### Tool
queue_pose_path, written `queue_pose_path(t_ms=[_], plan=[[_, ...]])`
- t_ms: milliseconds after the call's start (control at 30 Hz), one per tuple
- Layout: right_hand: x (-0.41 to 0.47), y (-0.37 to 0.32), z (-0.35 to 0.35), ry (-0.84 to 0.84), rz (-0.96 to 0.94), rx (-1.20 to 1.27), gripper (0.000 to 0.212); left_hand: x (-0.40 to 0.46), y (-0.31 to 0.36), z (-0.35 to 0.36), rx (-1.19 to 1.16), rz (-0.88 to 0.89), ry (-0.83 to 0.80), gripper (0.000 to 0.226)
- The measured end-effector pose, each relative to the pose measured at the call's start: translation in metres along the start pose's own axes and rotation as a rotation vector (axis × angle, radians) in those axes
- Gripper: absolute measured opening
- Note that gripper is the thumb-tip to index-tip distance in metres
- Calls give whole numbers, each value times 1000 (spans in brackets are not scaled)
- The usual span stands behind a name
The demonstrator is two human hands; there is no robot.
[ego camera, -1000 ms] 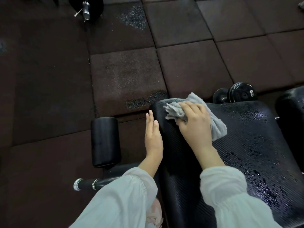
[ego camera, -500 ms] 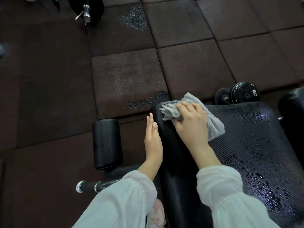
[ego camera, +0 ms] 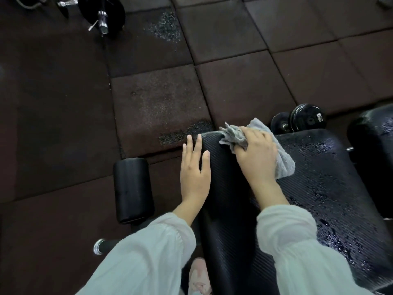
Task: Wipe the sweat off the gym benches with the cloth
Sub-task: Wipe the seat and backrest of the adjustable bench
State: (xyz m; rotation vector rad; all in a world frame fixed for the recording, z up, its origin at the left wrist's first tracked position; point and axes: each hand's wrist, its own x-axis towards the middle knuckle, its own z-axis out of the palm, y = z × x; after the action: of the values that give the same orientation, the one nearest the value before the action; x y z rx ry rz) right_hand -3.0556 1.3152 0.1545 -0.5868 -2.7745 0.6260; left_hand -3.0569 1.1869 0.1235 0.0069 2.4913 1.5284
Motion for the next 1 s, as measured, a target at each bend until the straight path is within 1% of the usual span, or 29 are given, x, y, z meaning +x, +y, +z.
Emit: queue_pose_path(t_ms=[67,133,200,267,333,400,500,567,633,700,767,833,900,933,1000], plan=[[-6,1,-1,-2,-47,-5,42,3,4,6,189,170,-45,48],[-25,13,-9,-2,-109,-11,43,2,5,14,326,254,-67,56],[-45,32,-20,50,-93,-29,44,1,4,19,394,265,-65,62],[-54,49,-28,113,-9,-53,44,2,3,20,403,242,-48,64],[-45,54,-27,163,97,-82,41,2,3,20,421,241,-38,63],[-23,46,-19,178,135,-75,35,2,4,20,422,236,-42,63],[2,22,-4,125,7,-46,32,2,4,20,429,243,-41,63],[-2,14,-1,61,-108,-2,35,2,2,19,436,250,-37,62],[-19,20,-7,-2,-183,44,39,2,2,20,440,249,-33,61],[-37,38,-19,-2,-221,47,41,2,3,20,436,250,-35,61],[-40,58,-30,37,-182,22,38,1,4,19,436,250,-45,62],[-27,67,-33,73,-33,-33,40,1,5,19,460,246,-55,63],[-11,65,-28,100,95,-61,40,2,6,19,552,255,-44,62],[-5,62,-25,106,112,-80,40,2,8,20,618,278,-29,59],[-6,55,-22,98,54,-83,40,3,10,21,736,363,-10,51]])
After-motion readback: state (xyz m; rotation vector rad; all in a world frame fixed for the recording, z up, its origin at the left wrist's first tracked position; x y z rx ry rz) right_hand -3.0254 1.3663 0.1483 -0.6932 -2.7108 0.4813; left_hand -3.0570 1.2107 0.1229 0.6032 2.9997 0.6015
